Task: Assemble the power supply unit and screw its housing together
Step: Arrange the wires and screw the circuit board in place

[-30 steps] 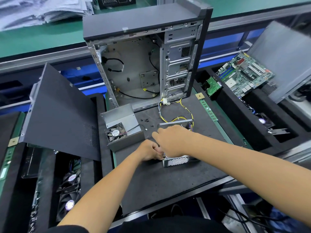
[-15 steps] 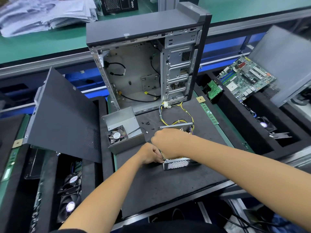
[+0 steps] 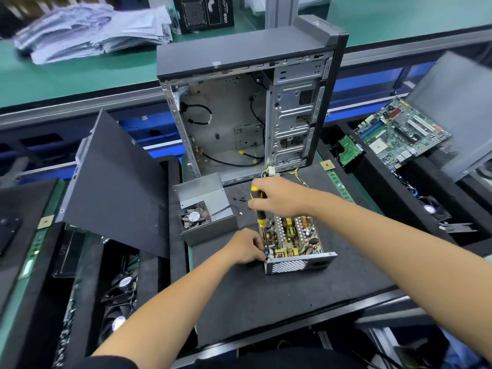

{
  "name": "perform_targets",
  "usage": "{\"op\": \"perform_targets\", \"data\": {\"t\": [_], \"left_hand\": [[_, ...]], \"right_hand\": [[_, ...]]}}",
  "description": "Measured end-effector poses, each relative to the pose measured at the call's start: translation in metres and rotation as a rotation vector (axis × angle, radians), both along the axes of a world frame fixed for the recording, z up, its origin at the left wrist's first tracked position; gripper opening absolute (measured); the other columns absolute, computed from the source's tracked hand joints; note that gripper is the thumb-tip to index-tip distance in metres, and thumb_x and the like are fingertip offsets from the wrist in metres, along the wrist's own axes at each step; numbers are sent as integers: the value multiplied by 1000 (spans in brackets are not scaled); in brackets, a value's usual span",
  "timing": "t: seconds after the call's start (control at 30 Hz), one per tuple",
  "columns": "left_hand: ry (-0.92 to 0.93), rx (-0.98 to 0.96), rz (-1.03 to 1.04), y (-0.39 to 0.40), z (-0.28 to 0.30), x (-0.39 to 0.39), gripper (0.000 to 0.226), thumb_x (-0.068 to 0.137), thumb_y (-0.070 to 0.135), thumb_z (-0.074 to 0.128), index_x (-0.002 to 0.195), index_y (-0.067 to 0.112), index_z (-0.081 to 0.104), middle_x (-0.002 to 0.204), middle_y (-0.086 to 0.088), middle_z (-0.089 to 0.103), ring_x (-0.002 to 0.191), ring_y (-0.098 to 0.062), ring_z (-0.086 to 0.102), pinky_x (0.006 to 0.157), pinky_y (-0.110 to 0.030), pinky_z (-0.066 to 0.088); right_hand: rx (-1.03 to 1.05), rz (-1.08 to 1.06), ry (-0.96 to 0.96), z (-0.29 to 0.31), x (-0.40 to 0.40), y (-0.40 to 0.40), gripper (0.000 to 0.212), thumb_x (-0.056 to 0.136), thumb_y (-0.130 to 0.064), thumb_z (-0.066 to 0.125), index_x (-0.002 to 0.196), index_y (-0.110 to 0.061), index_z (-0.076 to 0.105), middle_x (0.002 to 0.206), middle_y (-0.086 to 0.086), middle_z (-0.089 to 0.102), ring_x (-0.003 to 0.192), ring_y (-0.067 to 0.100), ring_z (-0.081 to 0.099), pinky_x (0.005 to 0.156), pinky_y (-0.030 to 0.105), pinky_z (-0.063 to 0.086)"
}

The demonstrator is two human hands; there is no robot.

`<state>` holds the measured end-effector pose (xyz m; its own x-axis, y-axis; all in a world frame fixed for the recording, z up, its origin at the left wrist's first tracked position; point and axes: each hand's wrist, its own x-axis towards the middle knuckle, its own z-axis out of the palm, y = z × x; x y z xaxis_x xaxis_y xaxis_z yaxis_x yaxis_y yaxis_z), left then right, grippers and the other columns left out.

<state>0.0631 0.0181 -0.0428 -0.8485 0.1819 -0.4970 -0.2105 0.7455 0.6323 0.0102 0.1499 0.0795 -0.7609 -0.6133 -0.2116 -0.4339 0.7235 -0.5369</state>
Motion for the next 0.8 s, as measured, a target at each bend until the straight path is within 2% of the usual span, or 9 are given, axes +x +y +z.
{"op": "perform_targets", "data": {"t": [0.1,0.2,0.27,0.33,0.4,0.43,0.53,0.63,0.8], "left_hand": [[162,-86,94,-1,24,-11,18,74,5,64,66,19,55,76,1,61,73,-14,53,64,-22,40],[322,-108,97,-2,51,-28,21,72,7,62,67,22,49,76,0,59,74,-19,53,63,-25,40],[430,-84,18,1,63,-38,16,73,9,63,77,19,52,79,0,60,77,-22,55,65,-29,42],[509,-112,-98,7,66,-47,22,77,15,69,94,15,56,95,-2,61,90,-25,57,77,-35,47],[522,-208,-201,13,61,-54,33,83,24,69,112,12,57,113,-7,61,105,-28,56,89,-40,45],[516,-262,-243,16,58,-56,35,86,28,66,116,12,57,117,-9,62,108,-29,56,90,-40,45],[549,-392,-361,18,48,-62,27,94,30,55,116,13,58,116,-9,64,107,-31,58,84,-41,47],[504,-443,-389,14,45,-65,23,98,28,50,112,15,62,111,-11,65,103,-32,59,78,-41,50],[494,-497,-415,14,43,-68,15,93,14,52,101,12,65,103,-11,67,97,-32,60,71,-37,46]], "right_hand": [[-61,-108,50,13,-18,2,28,89,-23,53,68,-18,35,66,-1,46,60,19,44,50,29,28],[-134,-145,18,18,-31,4,23,89,-17,49,72,-17,34,69,3,50,62,23,56,52,31,35],[-127,-151,40,17,-36,5,17,89,-14,48,78,-15,36,71,3,49,61,23,49,52,31,33],[-74,-157,88,13,-39,9,6,88,-12,48,85,-12,42,74,3,49,65,23,43,52,31,30],[28,-140,89,6,-41,13,5,88,-10,48,93,-10,49,82,6,53,72,25,48,54,31,33],[89,-124,74,1,-42,16,8,87,-9,49,95,-8,52,85,7,55,74,25,50,55,31,34],[295,-59,65,-14,-45,27,5,83,-4,52,86,-2,56,76,10,51,65,24,42,53,28,31],[466,7,80,-28,-46,39,10,83,-4,55,78,-10,48,68,6,36,57,19,28,48,27,21],[565,31,76,-44,-47,46,12,87,-11,61,80,-12,51,74,5,52,66,20,46,59,29,39]]}}
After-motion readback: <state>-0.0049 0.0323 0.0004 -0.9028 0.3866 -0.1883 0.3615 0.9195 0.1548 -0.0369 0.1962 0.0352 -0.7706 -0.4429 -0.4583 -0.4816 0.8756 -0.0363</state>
